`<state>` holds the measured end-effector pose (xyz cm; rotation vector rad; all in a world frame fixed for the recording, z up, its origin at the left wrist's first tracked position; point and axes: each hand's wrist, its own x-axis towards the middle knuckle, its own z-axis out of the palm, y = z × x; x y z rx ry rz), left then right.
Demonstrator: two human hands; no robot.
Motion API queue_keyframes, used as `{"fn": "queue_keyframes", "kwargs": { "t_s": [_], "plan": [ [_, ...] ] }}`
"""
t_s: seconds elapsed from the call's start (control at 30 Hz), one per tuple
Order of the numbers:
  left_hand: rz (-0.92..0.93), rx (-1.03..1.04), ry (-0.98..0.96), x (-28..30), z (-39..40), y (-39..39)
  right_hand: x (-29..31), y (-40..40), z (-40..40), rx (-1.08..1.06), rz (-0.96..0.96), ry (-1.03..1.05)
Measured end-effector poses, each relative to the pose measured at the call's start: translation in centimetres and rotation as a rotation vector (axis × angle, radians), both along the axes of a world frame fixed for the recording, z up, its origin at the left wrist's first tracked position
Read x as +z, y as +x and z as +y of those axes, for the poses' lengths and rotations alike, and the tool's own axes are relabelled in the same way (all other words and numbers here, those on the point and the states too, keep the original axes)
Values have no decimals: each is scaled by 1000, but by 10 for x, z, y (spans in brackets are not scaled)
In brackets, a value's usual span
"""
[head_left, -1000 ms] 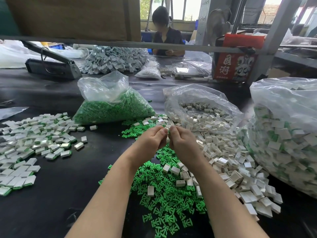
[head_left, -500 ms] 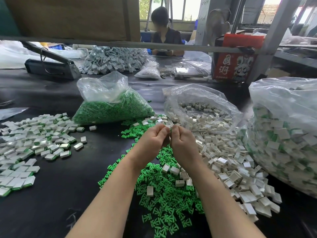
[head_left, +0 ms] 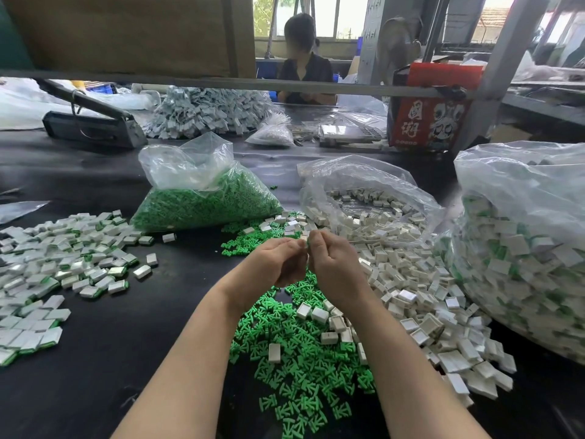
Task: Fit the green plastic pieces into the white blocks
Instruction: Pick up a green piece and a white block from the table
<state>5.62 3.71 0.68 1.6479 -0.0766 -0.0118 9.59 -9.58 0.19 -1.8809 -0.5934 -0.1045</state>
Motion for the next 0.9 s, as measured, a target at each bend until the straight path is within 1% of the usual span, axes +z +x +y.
{"fn": "queue_keyframes", "kwargs": {
  "t_s": [0.1, 0.27, 0.67, 0.9],
  "plan": [
    [-38, 0, 29, 1, -4, 1, -2, 1, -2, -39, -59, -62],
    [-34, 30, -7, -3, -12, 8, -3, 0, -2, -104, -168, -189],
    [-95, 176, 80, -17, -29, 14, -13, 1, 3, -190, -136, -223],
    [-104, 214, 110, -19, -31, 14, -17, 4, 4, -234, -173, -280]
  ]
}}
